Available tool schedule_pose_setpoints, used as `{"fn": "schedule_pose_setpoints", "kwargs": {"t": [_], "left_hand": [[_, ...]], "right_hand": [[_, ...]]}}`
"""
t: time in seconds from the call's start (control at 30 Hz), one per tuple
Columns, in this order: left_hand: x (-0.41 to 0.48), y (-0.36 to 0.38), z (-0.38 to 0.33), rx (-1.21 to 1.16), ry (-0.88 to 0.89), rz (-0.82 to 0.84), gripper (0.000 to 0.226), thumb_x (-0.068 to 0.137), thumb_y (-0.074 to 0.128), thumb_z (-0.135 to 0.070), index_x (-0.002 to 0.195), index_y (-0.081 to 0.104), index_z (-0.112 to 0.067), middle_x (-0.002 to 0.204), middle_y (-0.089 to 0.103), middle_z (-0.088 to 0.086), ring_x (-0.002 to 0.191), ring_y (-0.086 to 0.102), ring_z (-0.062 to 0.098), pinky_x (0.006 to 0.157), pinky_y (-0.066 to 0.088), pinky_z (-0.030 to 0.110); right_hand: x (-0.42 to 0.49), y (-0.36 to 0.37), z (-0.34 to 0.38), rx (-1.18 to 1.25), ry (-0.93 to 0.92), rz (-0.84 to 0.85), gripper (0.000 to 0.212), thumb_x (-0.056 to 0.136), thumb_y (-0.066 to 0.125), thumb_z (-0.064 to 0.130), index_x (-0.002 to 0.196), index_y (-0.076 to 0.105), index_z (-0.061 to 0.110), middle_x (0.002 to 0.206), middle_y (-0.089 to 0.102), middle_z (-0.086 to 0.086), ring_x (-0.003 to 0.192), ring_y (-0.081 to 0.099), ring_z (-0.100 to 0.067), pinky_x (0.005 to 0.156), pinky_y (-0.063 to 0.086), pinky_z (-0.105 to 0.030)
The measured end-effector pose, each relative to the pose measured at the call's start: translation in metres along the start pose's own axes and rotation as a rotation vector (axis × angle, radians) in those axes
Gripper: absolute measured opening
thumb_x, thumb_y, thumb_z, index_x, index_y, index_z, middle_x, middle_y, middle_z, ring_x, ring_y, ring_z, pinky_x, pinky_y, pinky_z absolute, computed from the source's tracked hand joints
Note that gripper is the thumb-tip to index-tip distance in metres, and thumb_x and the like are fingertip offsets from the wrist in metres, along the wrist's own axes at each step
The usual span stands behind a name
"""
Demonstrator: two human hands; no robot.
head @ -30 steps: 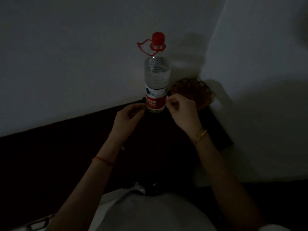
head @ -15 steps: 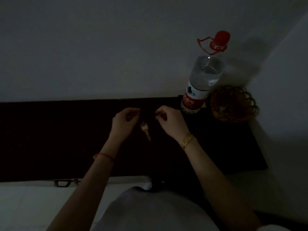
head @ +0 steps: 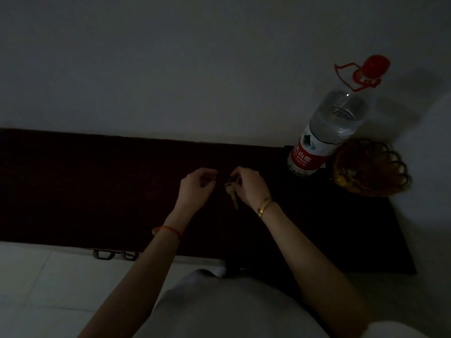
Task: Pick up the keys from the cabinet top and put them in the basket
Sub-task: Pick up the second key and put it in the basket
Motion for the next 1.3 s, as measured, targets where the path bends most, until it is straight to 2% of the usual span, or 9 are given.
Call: {"fn": "schedule_pose_setpoints", "kwargs": {"t": [0.17, 0.3, 0.53, 0.7, 0.77, 0.87, 0.97, 1.13, 1.3], "left_hand": [[0.003, 0.004, 0.008, 0.015, -0.001, 0.036, 0.032, 0.087, 0.063, -0.011, 0.118, 0.065, -0.02, 0.112, 0.069, -0.003, 0.097, 0.06, 0.004, 0.079, 0.043, 0.012], [0.007, 0.007, 0.009, 0.063, 0.017, 0.049, 0.034, 0.088, 0.062, -0.013, 0.12, 0.062, -0.024, 0.116, 0.067, -0.006, 0.094, 0.056, -0.003, 0.07, 0.038, 0.005], [0.008, 0.016, -0.001, 0.151, 0.081, 0.091, 0.033, 0.088, 0.062, -0.017, 0.12, 0.061, -0.026, 0.117, 0.067, -0.006, 0.092, 0.055, -0.004, 0.07, 0.034, 0.002], [0.005, 0.024, -0.022, 0.159, 0.188, 0.097, 0.028, 0.089, 0.061, -0.023, 0.118, 0.064, -0.022, 0.111, 0.07, -0.004, 0.085, 0.057, -0.003, 0.066, 0.034, -0.001], [0.003, 0.028, -0.035, 0.155, 0.236, 0.107, 0.026, 0.092, 0.057, -0.027, 0.116, 0.065, -0.022, 0.108, 0.069, -0.003, 0.082, 0.059, 0.0, 0.068, 0.039, 0.003], [-0.001, 0.041, -0.056, 0.119, 0.291, 0.144, 0.026, 0.096, 0.05, -0.031, 0.116, 0.064, -0.021, 0.106, 0.069, -0.001, 0.083, 0.063, 0.006, 0.073, 0.051, 0.021], [-0.004, 0.049, -0.079, 0.086, 0.361, 0.103, 0.026, 0.096, 0.05, -0.029, 0.117, 0.063, -0.019, 0.106, 0.07, -0.001, 0.09, 0.061, 0.005, 0.077, 0.042, 0.016], [-0.009, 0.069, -0.115, -0.024, 0.429, 0.145, 0.03, 0.093, 0.056, -0.026, 0.122, 0.058, -0.019, 0.087, 0.067, -0.011, 0.072, 0.06, -0.008, 0.066, 0.041, 0.002], [-0.018, 0.097, -0.153, -0.025, 0.528, 0.229, 0.016, 0.091, 0.058, -0.025, 0.104, 0.066, -0.02, 0.089, 0.071, -0.005, 0.079, 0.065, 0.003, 0.073, 0.049, 0.019]], "right_hand": [[0.006, 0.0, 0.003, -0.052, 0.0, -0.01, 0.013, 0.086, 0.061, 0.014, 0.098, 0.065, 0.013, 0.106, 0.064, -0.007, 0.092, 0.063, -0.022, 0.069, 0.052, -0.03], [0.003, -0.004, 0.0, 0.018, 0.023, -0.003, 0.01, 0.085, 0.062, 0.013, 0.094, 0.064, 0.011, 0.102, 0.067, -0.008, 0.09, 0.064, -0.022, 0.074, 0.057, -0.037], [-0.004, -0.02, -0.006, 0.201, 0.06, -0.063, 0.01, 0.086, 0.06, 0.008, 0.086, 0.063, 0.018, 0.09, 0.066, 0.001, 0.08, 0.059, -0.007, 0.06, 0.04, -0.011], [-0.012, -0.054, 0.002, 0.282, 0.008, -0.192, 0.007, 0.083, 0.064, 0.011, 0.08, 0.064, 0.018, 0.084, 0.068, 0.002, 0.083, 0.064, -0.011, 0.062, 0.039, -0.008], [-0.016, -0.072, 0.002, 0.319, -0.004, -0.257, 0.005, 0.082, 0.066, 0.013, 0.079, 0.064, 0.016, 0.081, 0.067, 0.002, 0.081, 0.065, -0.013, 0.065, 0.048, -0.015], [-0.024, -0.098, -0.005, 0.411, 0.015, -0.332, 0.003, 0.084, 0.065, 0.011, 0.08, 0.065, 0.01, 0.084, 0.071, -0.007, 0.077, 0.068, -0.02, 0.072, 0.059, -0.041], [-0.034, -0.127, -0.015, 0.448, 0.037, -0.41, 0.006, 0.084, 0.063, 0.006, 0.084, 0.064, 0.001, 0.086, 0.071, -0.016, 0.073, 0.069, -0.026, 0.07, 0.059, -0.047], [-0.059, -0.168, -0.038, 0.555, 0.065, -0.481, 0.005, 0.086, 0.061, 0.006, 0.088, 0.062, 0.001, 0.084, 0.068, -0.009, 0.061, 0.063, -0.001, 0.052, 0.051, -0.011], [-0.085, -0.203, -0.067, 0.553, 0.078, -0.585, 0.003, 0.084, 0.064, 0.005, 0.087, 0.065, 0.007, 0.081, 0.068, 0.002, 0.072, 0.064, 0.009, 0.062, 0.051, -0.01]]}}
Point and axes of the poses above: each hand's wrist, its own x-axis towards the middle knuckle, its own y-axis out of the palm, z = x × y, the point moved 9 cm from there along x, towards the middle knuckle
